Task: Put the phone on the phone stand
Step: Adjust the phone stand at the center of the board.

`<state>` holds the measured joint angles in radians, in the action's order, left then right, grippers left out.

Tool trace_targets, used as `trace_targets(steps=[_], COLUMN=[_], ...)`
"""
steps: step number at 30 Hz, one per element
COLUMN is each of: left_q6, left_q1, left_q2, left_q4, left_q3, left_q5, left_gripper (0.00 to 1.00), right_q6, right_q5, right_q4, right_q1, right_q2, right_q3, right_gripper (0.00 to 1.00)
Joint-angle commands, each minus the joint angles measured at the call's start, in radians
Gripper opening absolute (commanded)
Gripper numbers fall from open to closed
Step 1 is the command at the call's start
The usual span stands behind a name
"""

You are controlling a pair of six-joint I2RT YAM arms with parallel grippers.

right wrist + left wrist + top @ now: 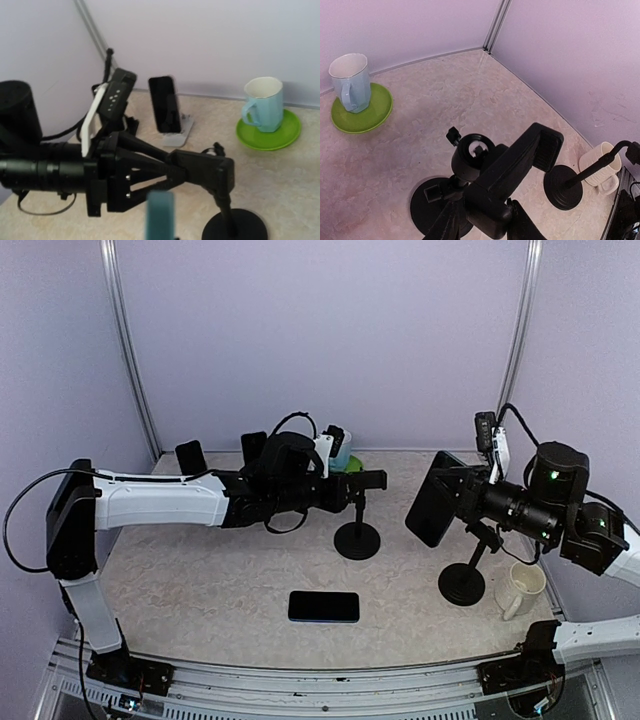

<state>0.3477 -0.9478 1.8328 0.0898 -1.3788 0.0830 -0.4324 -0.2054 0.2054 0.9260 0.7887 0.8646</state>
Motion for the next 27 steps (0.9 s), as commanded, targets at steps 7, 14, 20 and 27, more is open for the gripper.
trace_targets(steps=[7,14,20,27], left_q6=[-0.041,-0.050,-0.084,-0.112], left_q1=[0.009,0.007,-0.009,-0.032], left_q2=[-0.098,-0.111,-0.127,-0.143], left_q4=[0.083,0.080,0.087,0.127], left_q3=[0.122,0.124,0.134,0.174], left_q5=[-0.060,-0.073,-0.104,-0.146], left_gripper=[0.17,0.14,0.09,0.01], right_q6=[0.088,0.088,0.129,0.206], right_q5=[0.181,0.225,0.282,0.461], right_q4=[-0.082,-0.090,-0.094,-0.136], right_q1=[-0.009,-0.009,-0.009,-0.009], right_q2=[0.046,0.076,0.102,0.160], right_q3=[0.060,0.078,0.107,0.146], right_gripper=[0.00,0.00,0.00,0.00])
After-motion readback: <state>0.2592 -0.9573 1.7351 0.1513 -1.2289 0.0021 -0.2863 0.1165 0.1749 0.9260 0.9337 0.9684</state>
